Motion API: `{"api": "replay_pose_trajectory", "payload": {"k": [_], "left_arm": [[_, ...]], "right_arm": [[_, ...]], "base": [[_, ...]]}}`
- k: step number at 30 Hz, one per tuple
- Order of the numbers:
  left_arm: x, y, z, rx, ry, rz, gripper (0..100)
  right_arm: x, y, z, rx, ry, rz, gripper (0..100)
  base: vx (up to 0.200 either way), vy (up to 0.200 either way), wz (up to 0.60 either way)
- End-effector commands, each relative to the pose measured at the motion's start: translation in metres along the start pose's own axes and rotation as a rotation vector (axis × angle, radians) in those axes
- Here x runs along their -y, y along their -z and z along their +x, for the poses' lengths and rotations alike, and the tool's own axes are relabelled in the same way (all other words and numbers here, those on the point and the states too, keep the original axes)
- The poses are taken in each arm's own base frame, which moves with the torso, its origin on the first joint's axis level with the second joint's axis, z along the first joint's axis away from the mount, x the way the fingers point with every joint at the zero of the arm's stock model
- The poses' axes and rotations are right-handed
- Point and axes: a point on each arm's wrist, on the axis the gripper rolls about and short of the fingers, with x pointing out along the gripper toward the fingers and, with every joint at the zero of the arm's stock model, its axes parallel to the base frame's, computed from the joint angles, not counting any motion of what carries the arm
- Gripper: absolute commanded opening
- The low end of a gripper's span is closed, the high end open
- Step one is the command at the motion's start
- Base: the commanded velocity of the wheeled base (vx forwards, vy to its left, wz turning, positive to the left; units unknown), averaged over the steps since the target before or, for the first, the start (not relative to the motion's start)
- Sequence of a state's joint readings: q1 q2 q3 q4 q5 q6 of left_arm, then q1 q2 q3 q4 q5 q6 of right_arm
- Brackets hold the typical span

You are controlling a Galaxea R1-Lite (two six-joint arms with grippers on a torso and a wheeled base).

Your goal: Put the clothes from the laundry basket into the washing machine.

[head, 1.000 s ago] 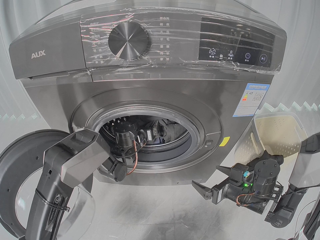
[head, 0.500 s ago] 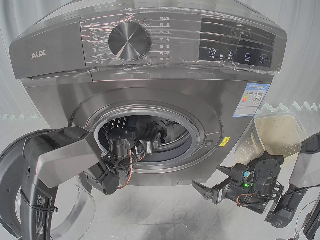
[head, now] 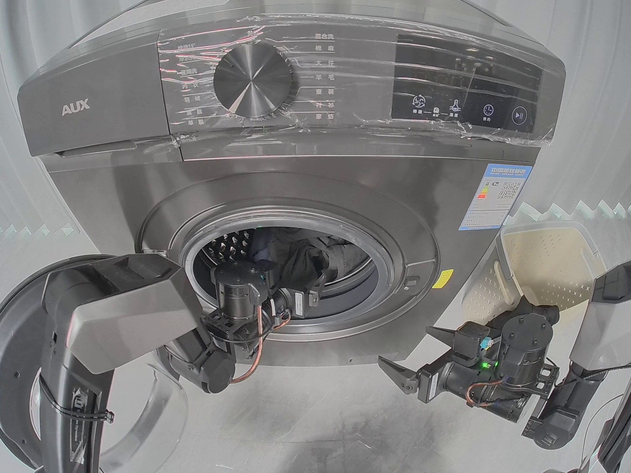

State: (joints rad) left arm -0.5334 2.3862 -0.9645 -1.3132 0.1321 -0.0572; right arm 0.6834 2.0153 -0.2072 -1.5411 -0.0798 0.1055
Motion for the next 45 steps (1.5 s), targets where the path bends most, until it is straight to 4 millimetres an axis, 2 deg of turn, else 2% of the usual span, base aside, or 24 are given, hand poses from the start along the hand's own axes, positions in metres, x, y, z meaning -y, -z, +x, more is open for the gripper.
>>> {"api": "replay_pose_trajectory", "payload": {"k": [1, 7, 8, 15, 21, 22, 26, 34, 40, 41, 45], "left_arm": [[-0.011, 0.033, 0.024, -0.021, -0.022, 0.012, 100], [-0.023, 0.048, 0.047, -0.005, -0.048, 0.009, 100], [-0.024, 0.052, 0.052, -0.002, -0.051, 0.008, 0], [-0.029, 0.054, 0.068, 0.042, -0.063, 0.0, 0], [-0.035, 0.026, 0.087, 0.182, -0.089, -0.02, 0], [-0.038, 0.016, 0.091, 0.223, -0.106, -0.025, 0], [-0.042, 0.004, 0.096, 0.272, -0.114, -0.025, 0], [-0.059, 0.001, 0.101, 0.292, -0.15, -0.026, 0], [-0.059, 0.004, 0.1, 0.283, -0.15, -0.023, 0], [-0.058, 0.004, 0.099, 0.281, -0.15, -0.023, 100], [-0.054, 0.005, 0.095, 0.262, -0.139, -0.027, 100]], "right_arm": [[0.001, 0.0, 0.0, 0.0, 0.002, 0.001, 100], [0.001, 0.001, 0.0, -0.003, 0.003, 0.001, 100], [0.001, 0.001, 0.0, -0.003, 0.003, 0.001, 100], [0.001, 0.001, 0.0, -0.003, 0.003, 0.002, 100], [0.001, 0.001, 0.0, -0.003, 0.003, 0.002, 100], [0.001, 0.001, 0.0, -0.003, 0.003, 0.002, 100], [0.001, 0.001, 0.0, -0.003, 0.003, 0.002, 100], [0.001, 0.001, 0.0, -0.006, 0.003, 0.004, 100], [0.001, 0.004, 0.002, -0.016, 0.004, 0.006, 100], [0.001, 0.004, 0.002, -0.016, 0.004, 0.006, 100], [0.001, 0.004, 0.002, -0.016, 0.004, 0.009, 100]], "base": [[0.0, 0.0, 0.0], [0.0, 0.0, 0.0], [0.0, 0.0, 0.0], [0.0, 0.0, 0.0], [0.0, 0.0, 0.0], [0.0, 0.0, 0.0], [0.0, 0.0, 0.0], [0.0, 0.0, 0.0], [0.0, 0.0, 0.0], [0.0, 0.0, 0.0], [0.0, 0.0, 0.0]]}}
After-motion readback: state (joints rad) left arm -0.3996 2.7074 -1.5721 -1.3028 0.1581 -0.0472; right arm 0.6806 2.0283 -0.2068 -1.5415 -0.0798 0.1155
